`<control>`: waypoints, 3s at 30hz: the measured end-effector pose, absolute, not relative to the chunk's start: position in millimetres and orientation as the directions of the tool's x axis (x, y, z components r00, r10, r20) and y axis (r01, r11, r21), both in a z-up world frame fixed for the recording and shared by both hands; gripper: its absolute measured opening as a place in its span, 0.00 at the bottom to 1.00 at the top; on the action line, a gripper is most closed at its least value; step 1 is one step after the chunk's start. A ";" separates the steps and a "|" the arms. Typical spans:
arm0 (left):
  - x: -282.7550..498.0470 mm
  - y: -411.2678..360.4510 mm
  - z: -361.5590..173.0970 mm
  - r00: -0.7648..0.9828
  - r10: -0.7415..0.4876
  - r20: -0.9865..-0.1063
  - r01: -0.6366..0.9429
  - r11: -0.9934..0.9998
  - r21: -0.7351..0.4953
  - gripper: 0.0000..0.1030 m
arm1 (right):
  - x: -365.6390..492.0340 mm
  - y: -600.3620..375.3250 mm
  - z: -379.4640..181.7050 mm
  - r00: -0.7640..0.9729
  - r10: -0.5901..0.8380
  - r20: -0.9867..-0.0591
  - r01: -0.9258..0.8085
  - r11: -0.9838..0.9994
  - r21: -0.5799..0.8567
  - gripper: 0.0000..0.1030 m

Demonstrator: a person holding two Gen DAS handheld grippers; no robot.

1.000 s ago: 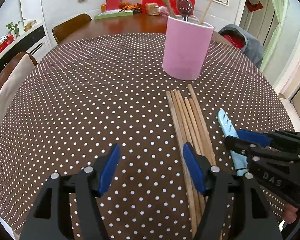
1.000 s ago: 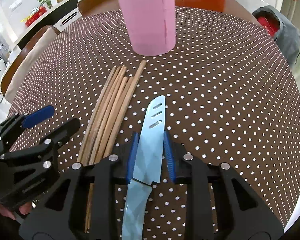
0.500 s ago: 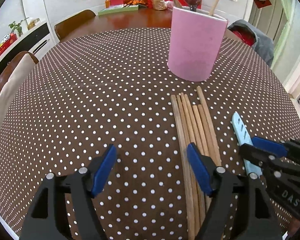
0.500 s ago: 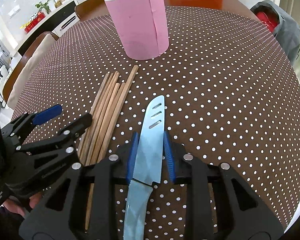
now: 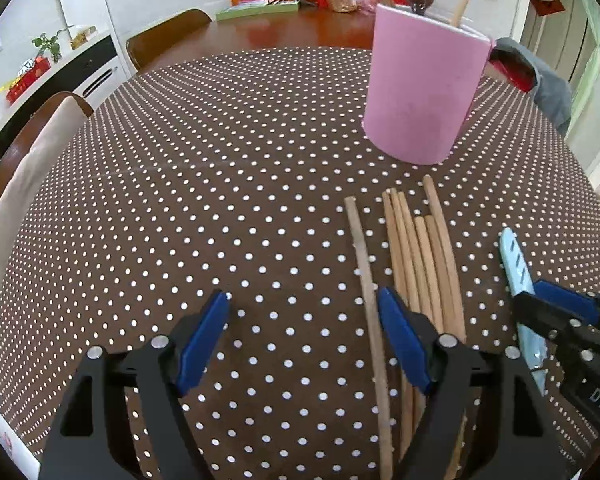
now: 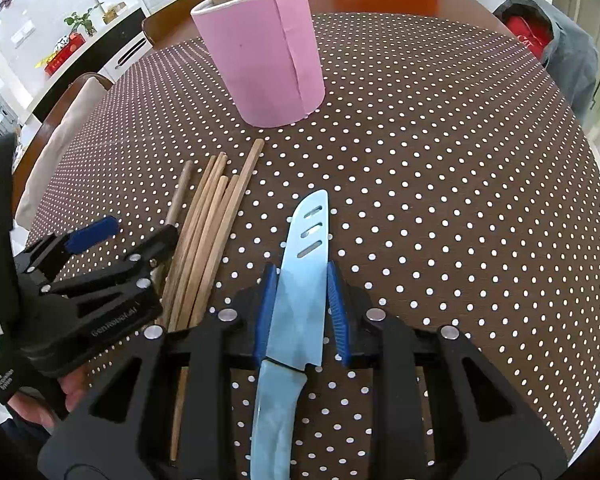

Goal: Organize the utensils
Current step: 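Lift the knife with the right tool while the left tool grasps a wooden chopstick, then carry the knife and chopstick over the pink cup and lower them in, then open both tools to release the knife and chopstick into the cup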

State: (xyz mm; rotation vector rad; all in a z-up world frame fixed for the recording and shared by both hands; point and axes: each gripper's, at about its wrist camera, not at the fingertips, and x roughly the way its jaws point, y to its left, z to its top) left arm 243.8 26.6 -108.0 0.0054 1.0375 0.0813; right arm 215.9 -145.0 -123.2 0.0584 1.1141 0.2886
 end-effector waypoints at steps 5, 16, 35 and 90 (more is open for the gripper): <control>246.9 30.7 -105.7 0.543 0.057 -0.838 -0.063 0.998 0.026 0.36 | 214.2 -144.2 -122.4 0.409 0.257 -0.875 -0.200 0.961 0.189 0.25; 247.5 18.0 -89.2 0.555 0.065 -0.829 -0.050 0.998 0.045 0.05 | 209.9 -147.0 -89.8 0.488 0.264 -0.832 -0.204 0.961 0.185 0.24; 235.6 3.7 10.1 0.734 -0.001 -0.679 -0.014 1.000 -0.016 0.05 | 204.6 -151.1 -32.1 0.608 0.282 -0.743 -0.214 0.959 0.189 0.24; 344.0 4.8 86.9 0.809 -0.028 -0.587 0.001 0.999 -0.047 0.15 | 323.4 -134.5 30.1 0.652 0.262 -0.711 -0.225 0.963 0.149 0.24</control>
